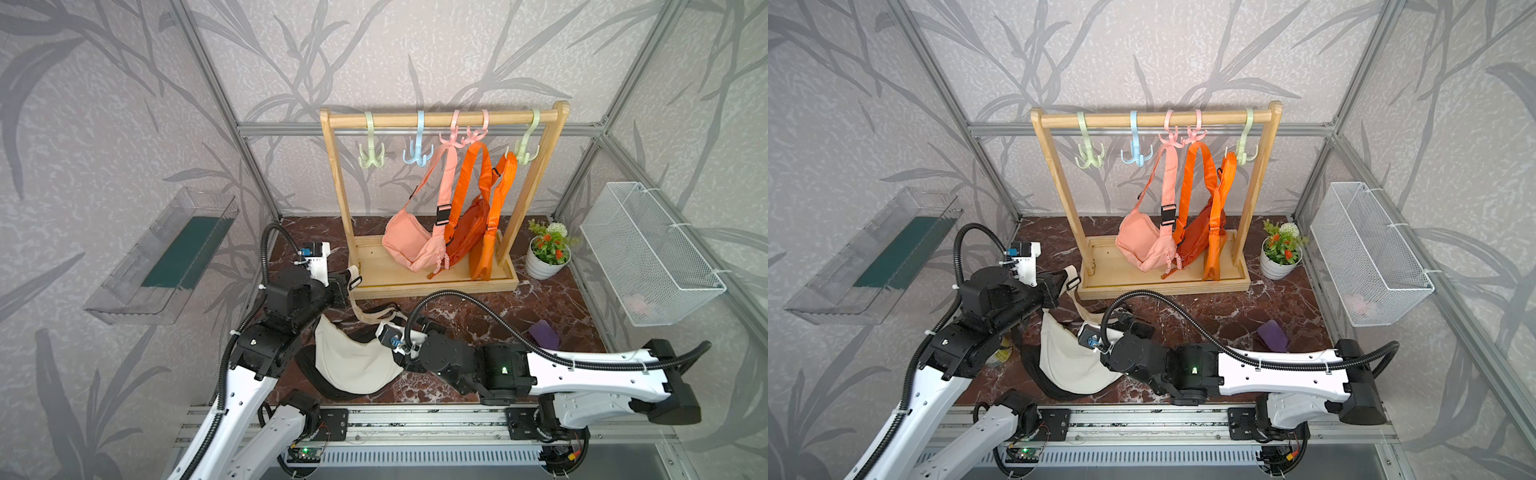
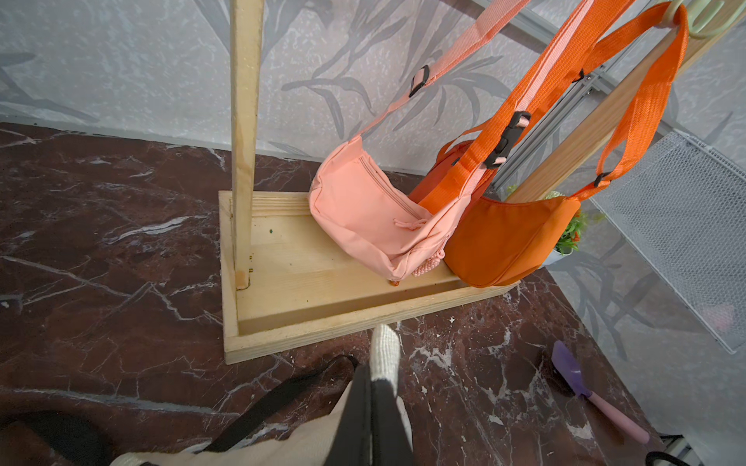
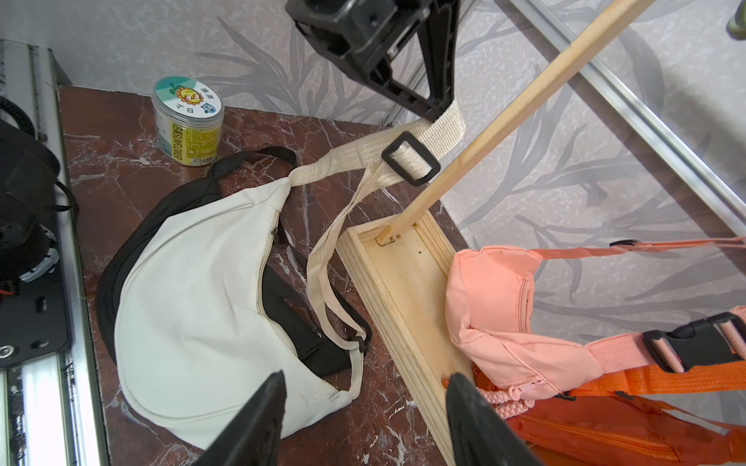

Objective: Take the bag off the hook
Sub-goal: Place the bag inside the bag.

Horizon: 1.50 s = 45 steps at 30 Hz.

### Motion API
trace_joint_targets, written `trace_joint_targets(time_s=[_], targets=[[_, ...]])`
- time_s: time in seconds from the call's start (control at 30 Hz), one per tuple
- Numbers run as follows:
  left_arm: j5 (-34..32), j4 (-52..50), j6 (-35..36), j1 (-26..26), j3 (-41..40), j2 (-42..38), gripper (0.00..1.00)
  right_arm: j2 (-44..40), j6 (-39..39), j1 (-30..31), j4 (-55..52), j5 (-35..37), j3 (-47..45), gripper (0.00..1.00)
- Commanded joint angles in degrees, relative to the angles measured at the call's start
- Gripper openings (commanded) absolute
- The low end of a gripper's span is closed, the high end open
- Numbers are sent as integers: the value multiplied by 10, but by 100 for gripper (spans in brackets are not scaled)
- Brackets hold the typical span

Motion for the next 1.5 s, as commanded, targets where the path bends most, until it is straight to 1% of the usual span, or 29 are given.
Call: trace_joint_targets(time_s=[0.0, 0.03, 0.1, 0.13, 0.17, 0.2, 0.23, 0.43, 0.73, 0.93, 1.13, 1.3, 1.47], targets=[[-11, 34, -7, -2, -4, -7, 32, 2, 22, -9, 35, 18, 4, 65], [-15, 35, -7, -3, -3, -9, 43, 3, 23, -10, 37, 19, 5, 65], [-22, 36, -5, -3, -1, -14, 56, 3, 24, -13, 39, 24, 5, 66], [-24, 37, -3, -2, 0, -17, 60, 3, 24, -14, 41, 29, 5, 66], [-26, 38, -3, -2, 1, -19, 69, 2, 25, -15, 43, 33, 4, 66], [-29, 38, -2, -3, 2, -22, 74, 1, 27, -16, 46, 37, 3, 66], [-31, 38, -1, -3, 3, -23, 76, -1, 27, -18, 48, 41, 3, 66], [-27, 37, 8, -3, 8, -28, 77, -16, 35, -29, 70, 56, -10, 66], [-11, 52, 9, -3, 7, -25, 77, -33, 45, -44, 78, 50, -21, 66], [-8, 79, 7, -3, 17, -7, 76, -33, 61, -64, 80, 34, -20, 66], [5, 106, 18, -3, 60, 47, 76, -36, 86, -120, 73, -11, -7, 66], [14, 138, 27, -3, 86, 91, 76, -47, 91, -165, 86, -23, -10, 65], [24, 170, 44, -2, 116, 138, 73, -67, 93, -212, 79, -32, -7, 65]])
